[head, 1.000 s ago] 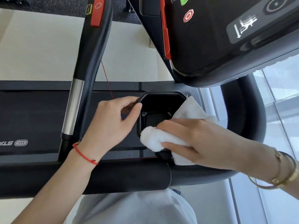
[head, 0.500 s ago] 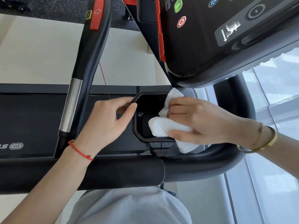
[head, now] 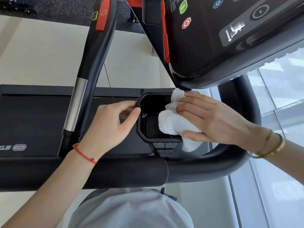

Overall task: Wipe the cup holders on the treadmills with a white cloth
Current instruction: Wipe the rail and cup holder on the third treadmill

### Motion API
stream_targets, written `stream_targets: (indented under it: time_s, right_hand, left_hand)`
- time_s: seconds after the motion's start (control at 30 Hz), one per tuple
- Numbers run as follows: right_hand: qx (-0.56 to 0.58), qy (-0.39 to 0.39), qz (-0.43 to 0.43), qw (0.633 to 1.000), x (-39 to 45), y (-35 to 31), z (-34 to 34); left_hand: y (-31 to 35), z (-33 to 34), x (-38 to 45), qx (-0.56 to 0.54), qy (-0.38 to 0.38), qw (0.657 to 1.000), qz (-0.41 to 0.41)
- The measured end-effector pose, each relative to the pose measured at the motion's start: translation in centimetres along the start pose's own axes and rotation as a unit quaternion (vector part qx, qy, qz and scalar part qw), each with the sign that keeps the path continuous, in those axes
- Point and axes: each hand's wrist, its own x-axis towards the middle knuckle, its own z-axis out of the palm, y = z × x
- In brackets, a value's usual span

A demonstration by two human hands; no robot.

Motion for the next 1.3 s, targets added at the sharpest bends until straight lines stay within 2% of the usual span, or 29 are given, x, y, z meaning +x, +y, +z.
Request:
stream_targets:
  time_s: [0.23,0.43,0.5,0.67,0.83,0.9,1.0,1.1,1.2,1.3]
  right_hand:
    - [0.064,-0.039,0.035,0.997,-1.1,-1.4,-1.0]
    - [0.040,-0.085,-0.029,0.995,1.9,1.7,-0.7]
    - [0.053,-0.083,-0.026,0.995,2.0,1.6,-0.7]
    - [0.137,-0.059,0.045,0.988,0.6,-1.3,-0.8]
    - [0.238,-0.029,0.135,0.961,0.5,-3.2,-2.6]
    - [0.214,-0.028,0.163,0.963,1.6,-3.2,-3.3]
    - [0.082,-0.090,0.162,0.979,3.5,-3.5,-2.4]
    - [0.008,-0.189,0.146,0.971,5.1,-3.8,-0.7]
    - [0.039,-0.276,0.124,0.952,7.0,-3.1,-0.3]
    - [0.108,-0.377,0.131,0.911,8.2,-2.7,-0.3]
  left_hand:
    - [0.1,0.0,0.0,0.005,0.000,1.000,0.010]
    - [0.2,0.1,-0.1,0.007,0.000,1.000,0.020]
    - [0.2,0.1,-0.1,0.009,-0.002,1.000,0.020]
    - [0.0,0.1,-0.1,0.007,-0.001,1.000,0.017]
    - [0.1,0.2,-0.1,0.008,-0.004,0.999,0.036]
    - [0.1,0.1,0.0,0.007,-0.005,0.999,0.044]
    - [0.0,0.2,-0.1,0.007,-0.001,0.999,0.045]
    - [0.1,0.1,-0.1,0.005,0.004,0.999,0.036]
    - [0.3,0.0,-0.1,-0.002,-0.004,0.999,0.036]
    - [0.3,0.0,0.0,-0.011,-0.008,0.999,0.039]
